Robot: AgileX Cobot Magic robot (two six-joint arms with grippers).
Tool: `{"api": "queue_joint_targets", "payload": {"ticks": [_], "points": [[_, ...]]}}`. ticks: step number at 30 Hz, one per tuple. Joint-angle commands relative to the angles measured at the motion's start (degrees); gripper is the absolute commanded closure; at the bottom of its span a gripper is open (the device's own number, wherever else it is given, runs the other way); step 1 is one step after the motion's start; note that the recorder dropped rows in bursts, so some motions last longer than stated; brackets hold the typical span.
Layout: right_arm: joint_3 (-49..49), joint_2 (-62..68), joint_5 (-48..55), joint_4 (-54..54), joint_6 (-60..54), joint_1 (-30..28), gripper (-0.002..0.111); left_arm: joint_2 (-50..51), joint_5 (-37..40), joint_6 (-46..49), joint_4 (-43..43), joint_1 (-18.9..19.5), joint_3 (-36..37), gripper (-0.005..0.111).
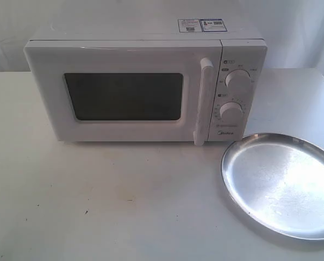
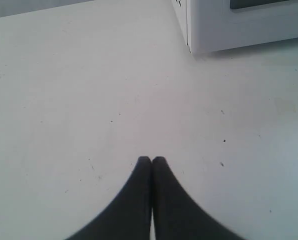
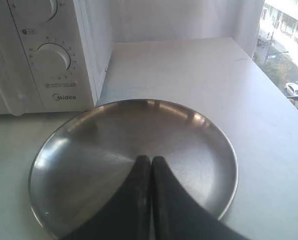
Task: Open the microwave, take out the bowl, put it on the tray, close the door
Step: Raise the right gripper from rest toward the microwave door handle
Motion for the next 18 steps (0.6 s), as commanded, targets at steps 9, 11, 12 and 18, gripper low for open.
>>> {"api": "queue_joint_targets", "payload": {"ticks": [9,11,12,18], "points": [[0.13,-0.33,-2.08,-5.16,-0.76,-0.26,0.108,-0.12,-0.07,-0.20,-0.35,-0.24,-0.14,0.107],[0.13,-0.33,-2.22,-5.16,-0.76,-0.26,0.108,-0.12,-0.07,-0.20,-0.35,-0.24,-0.14,0.107],[0.13,-0.33,-3.23,-5.16,-0.76,-0.26,0.108,-0.12,-0.07,-0.20,-0.35,-0.24,-0.14,0.107],[0.13,-0.33,-27.94,-4.46,1.51,-0.26,0.108,-0.12,-0.07,-0.20,-0.35,-0.24,-0.14,0.107]]}}
